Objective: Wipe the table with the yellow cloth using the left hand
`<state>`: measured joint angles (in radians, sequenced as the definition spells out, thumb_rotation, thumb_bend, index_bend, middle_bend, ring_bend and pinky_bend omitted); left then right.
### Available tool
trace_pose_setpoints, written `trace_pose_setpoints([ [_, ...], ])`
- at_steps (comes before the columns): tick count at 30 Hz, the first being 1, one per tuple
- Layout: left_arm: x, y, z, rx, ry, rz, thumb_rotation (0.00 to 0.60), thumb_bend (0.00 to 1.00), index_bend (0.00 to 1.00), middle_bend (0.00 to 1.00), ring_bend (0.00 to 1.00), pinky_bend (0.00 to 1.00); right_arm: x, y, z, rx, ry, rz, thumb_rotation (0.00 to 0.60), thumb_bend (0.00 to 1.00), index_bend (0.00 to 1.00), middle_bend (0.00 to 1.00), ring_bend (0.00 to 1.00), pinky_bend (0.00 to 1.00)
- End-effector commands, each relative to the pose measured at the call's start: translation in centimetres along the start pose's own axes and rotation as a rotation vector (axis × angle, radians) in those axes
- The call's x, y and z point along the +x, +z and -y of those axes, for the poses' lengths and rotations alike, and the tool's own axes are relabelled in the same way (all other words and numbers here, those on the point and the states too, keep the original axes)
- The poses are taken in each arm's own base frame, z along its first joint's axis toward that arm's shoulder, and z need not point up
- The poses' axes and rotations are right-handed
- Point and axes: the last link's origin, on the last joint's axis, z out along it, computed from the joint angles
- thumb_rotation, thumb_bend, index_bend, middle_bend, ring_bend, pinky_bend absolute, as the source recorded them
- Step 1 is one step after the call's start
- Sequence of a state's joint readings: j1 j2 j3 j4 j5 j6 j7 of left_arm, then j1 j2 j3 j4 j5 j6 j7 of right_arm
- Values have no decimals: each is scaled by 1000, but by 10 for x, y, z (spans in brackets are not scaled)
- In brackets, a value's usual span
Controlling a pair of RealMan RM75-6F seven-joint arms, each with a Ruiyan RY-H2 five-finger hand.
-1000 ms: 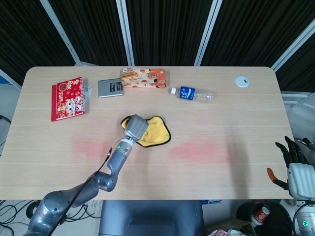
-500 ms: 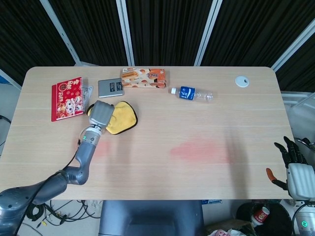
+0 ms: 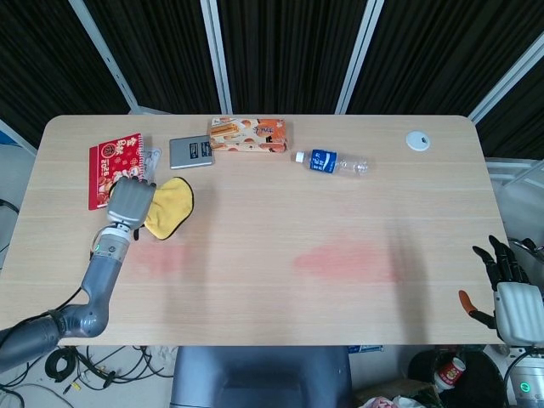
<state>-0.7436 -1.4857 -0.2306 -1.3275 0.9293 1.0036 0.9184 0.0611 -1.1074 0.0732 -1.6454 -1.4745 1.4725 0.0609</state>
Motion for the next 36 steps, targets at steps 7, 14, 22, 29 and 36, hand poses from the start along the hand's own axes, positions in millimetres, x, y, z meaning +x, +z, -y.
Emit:
trace_pose_setpoints([
  [7,-8,-20,8,10,-92,48,600,65,31,0,18,159,0,0,0,-1,3,3,600,238,176,0,0,207],
  [14,-5,-42,17,7,-181,23,600,65,30,0,17,139,0,0,0,-3,5,3,600,238,176,0,0,207],
  [22,-10,-114,49,40,-399,-26,600,48,0,0,0,59,1,1,-3,-1,-28,-3,600,236,127,0,0,198],
  [29,-28,-192,73,45,-446,-74,600,36,0,0,0,0,1,2,-3,-4,-66,-10,600,194,74,0,0,198],
  [36,-44,-236,87,59,-445,-149,600,32,0,0,0,0,2,1,-2,10,-93,-33,600,179,59,0,0,198],
])
